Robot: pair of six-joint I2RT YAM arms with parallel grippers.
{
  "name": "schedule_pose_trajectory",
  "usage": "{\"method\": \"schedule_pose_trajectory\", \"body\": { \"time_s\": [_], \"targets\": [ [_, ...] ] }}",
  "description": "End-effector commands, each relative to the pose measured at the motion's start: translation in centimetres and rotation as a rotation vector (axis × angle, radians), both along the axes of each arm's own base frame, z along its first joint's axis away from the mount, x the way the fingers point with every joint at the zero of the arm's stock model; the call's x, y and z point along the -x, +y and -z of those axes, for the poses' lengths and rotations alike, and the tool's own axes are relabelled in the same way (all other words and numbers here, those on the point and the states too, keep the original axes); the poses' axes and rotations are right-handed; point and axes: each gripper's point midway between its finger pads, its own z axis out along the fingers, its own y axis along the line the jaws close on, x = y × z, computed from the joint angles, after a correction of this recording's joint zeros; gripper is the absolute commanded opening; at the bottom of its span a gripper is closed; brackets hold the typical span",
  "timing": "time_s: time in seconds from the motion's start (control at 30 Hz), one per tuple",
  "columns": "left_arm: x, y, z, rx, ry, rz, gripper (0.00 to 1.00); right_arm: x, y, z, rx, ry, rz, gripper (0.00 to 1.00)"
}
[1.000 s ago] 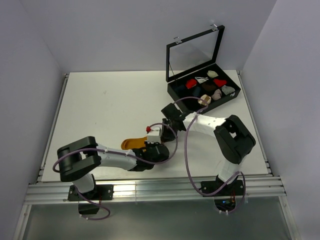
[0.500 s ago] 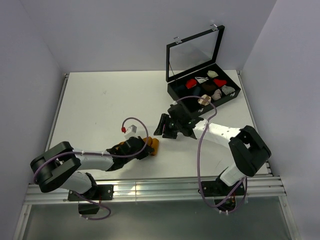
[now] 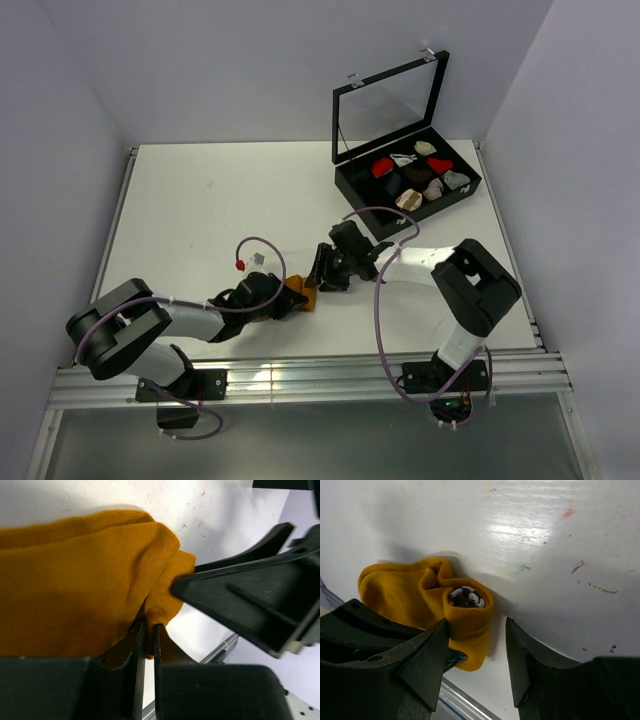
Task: Roll the socks
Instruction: Roll the sock at the center of the board.
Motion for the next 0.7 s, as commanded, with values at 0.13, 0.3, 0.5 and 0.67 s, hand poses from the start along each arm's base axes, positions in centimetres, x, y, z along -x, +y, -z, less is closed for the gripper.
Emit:
{"method": "schedule_pose_trajectory", "body": {
  "time_s": [0.13,0.3,0.5,0.67],
  "targets": [
    [2.1,2.2,4.6,-0.053,0.17,-0.003,0.03,1.0,0.9,1.7,-0.049,0.034,-0.03,0.49],
    [1.8,2.5,5.5,-0.093,0.187,0.008,0.03,1.3,0.7,2.6,-0.034,0.044,-0.055,0.23],
    [-1.9,1.8,4.7,-0.248,0.06,0.09,0.04,-1.5,-2.3,1.7,0.065,-0.028,0.028,0.0],
    [-7.2,-0.9,1.8,-0.376,-0.138,0.199,0.11,-3.6,-6.0,1.3,0.171,-0.049,0.122,0.0]
  ]
}}
